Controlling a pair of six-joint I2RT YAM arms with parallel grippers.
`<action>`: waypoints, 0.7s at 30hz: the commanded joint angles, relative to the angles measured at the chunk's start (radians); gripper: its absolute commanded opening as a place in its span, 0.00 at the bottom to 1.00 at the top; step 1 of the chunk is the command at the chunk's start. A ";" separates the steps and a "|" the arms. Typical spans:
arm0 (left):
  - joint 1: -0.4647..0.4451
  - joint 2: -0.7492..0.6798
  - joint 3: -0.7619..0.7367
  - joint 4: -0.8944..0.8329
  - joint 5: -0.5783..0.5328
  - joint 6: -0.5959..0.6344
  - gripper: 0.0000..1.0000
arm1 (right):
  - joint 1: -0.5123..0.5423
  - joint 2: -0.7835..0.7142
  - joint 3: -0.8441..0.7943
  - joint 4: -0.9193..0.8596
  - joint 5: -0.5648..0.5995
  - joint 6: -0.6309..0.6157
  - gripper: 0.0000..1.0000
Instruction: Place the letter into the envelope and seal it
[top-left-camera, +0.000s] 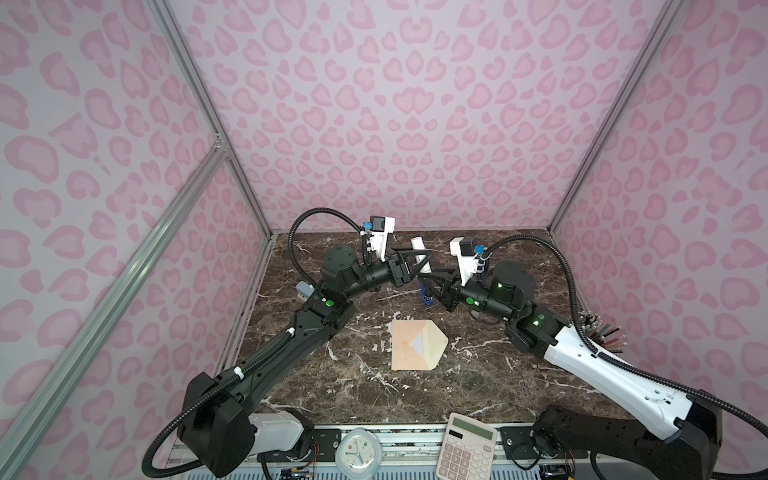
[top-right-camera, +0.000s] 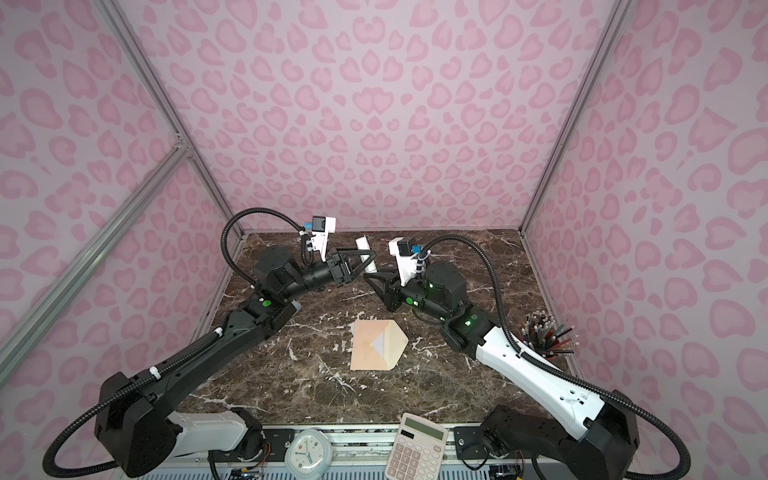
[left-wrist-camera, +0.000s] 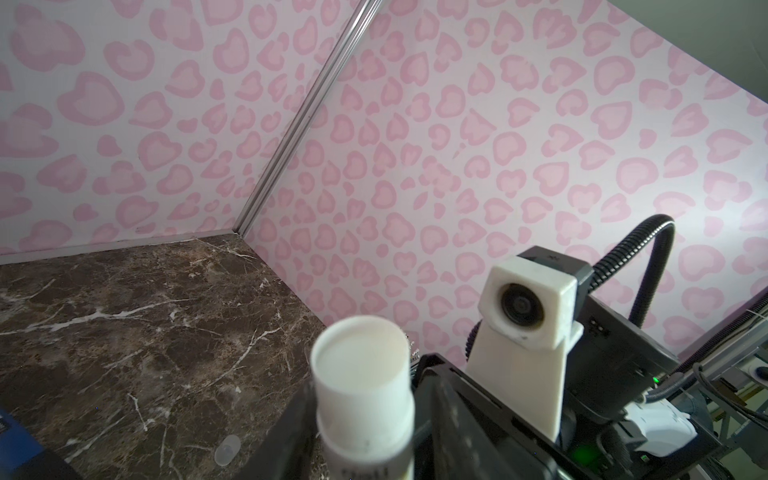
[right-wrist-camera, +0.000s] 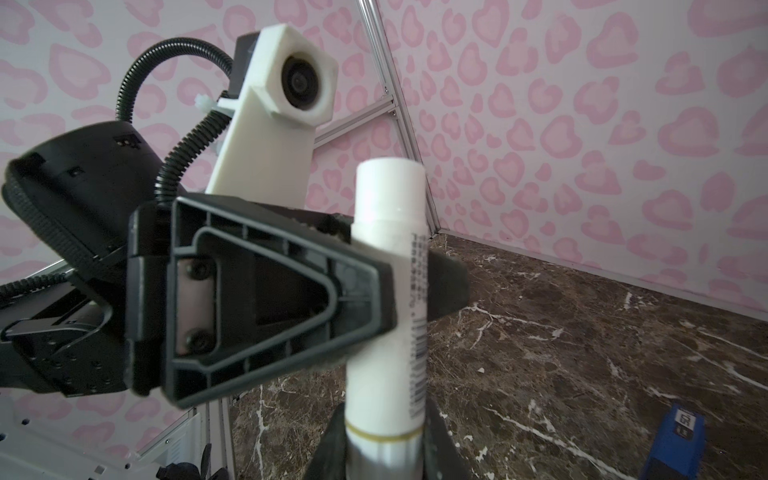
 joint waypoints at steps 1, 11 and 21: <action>0.006 0.007 0.016 0.031 0.013 -0.004 0.41 | 0.001 0.005 -0.006 0.025 0.001 -0.003 0.21; 0.014 0.023 0.050 -0.014 0.038 0.024 0.21 | 0.000 0.016 0.003 0.011 -0.001 -0.012 0.42; 0.041 -0.016 0.077 -0.153 0.044 0.141 0.11 | -0.038 -0.005 0.005 -0.099 -0.101 -0.059 0.56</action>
